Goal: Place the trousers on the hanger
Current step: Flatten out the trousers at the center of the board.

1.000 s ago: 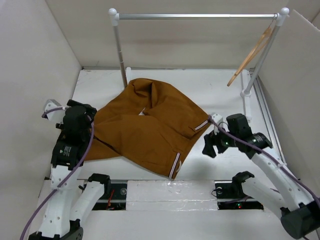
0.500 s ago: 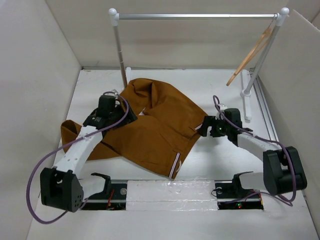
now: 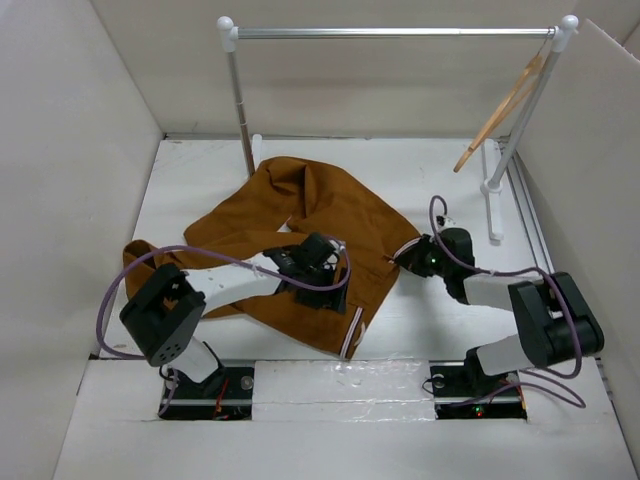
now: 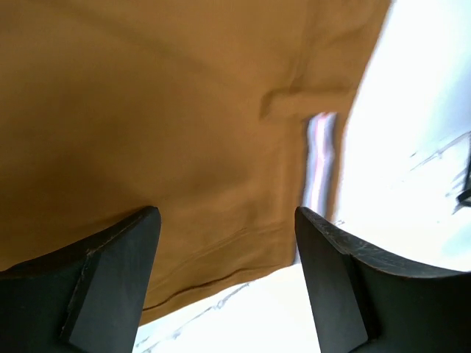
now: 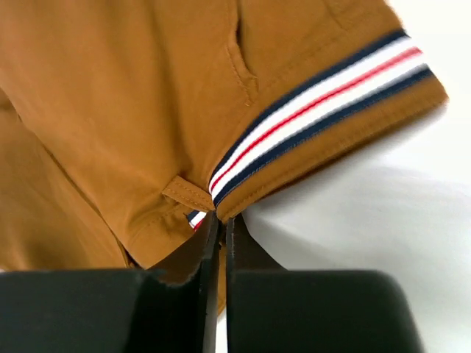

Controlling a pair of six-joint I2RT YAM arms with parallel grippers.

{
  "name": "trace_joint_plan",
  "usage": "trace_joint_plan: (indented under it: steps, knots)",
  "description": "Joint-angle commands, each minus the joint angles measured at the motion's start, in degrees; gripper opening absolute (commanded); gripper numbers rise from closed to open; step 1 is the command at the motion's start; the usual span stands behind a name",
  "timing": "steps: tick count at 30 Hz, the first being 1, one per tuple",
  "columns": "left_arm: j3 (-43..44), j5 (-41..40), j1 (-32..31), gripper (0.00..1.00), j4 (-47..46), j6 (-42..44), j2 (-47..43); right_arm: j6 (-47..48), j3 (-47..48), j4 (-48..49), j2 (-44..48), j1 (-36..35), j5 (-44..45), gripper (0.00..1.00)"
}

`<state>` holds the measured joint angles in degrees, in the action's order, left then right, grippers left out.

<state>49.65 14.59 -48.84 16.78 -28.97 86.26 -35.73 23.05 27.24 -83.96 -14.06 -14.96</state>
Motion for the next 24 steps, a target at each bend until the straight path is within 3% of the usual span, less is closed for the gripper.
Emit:
trace_joint_plan:
  steps: [1,4,7,10,11,12,13,15,16,19,20,23,24]
  knots:
    - [1.9,1.7,-1.7,0.69,-2.0,0.5,2.9,3.4,1.5,-8.4,6.9,5.1,4.4,0.0]
    - [4.6,6.8,-4.2,0.66,-4.4,0.8,7.9,11.8,5.7,-21.9,12.8,10.7,8.3,0.0]
    - [10.8,12.6,-8.7,0.64,-6.0,0.8,13.9,18.6,10.4,-26.9,15.8,16.7,12.5,0.0]
    - [19.7,19.1,-13.5,0.64,-7.2,0.2,20.1,21.9,16.1,-30.8,12.6,22.2,12.3,0.03]
    - [22.9,20.1,-14.3,0.66,-6.1,1.1,21.9,21.8,17.8,-31.4,11.0,22.8,11.8,0.11]
    - [29.1,20.0,-14.9,0.69,-2.1,2.9,23.2,22.1,22.3,-33.5,9.4,22.8,11.6,0.32]
    - [31.5,19.5,-14.9,0.71,-0.9,3.3,24.6,24.4,24.4,-36.9,6.7,22.2,11.3,0.44]
    - [33.7,19.9,-13.2,0.74,-0.5,3.0,23.5,27.0,28.4,-39.3,5.9,20.6,10.2,0.63]
    - [33.1,20.3,-10.3,0.75,-1.0,2.0,20.6,28.3,28.7,-41.4,6.3,18.4,10.0,0.65]
    - [27.1,19.3,-3.9,0.76,-5.1,-2.4,10.2,28.6,24.8,-42.7,12.7,14.6,9.5,0.65]
    - [23.1,17.9,1.1,0.76,-5.9,-3.9,7.0,28.3,23.2,-42.8,17.3,11.3,9.0,0.64]
    - [16.1,8.6,12.0,0.75,-6.1,-7.9,-5.5,28.0,16.1,-42.1,23.2,2.7,6.3,0.37]
    - [14.7,4.3,15.1,0.75,-3.4,-8.8,-8.1,28.3,14.3,-40.6,26.0,-0.1,2.8,0.1]
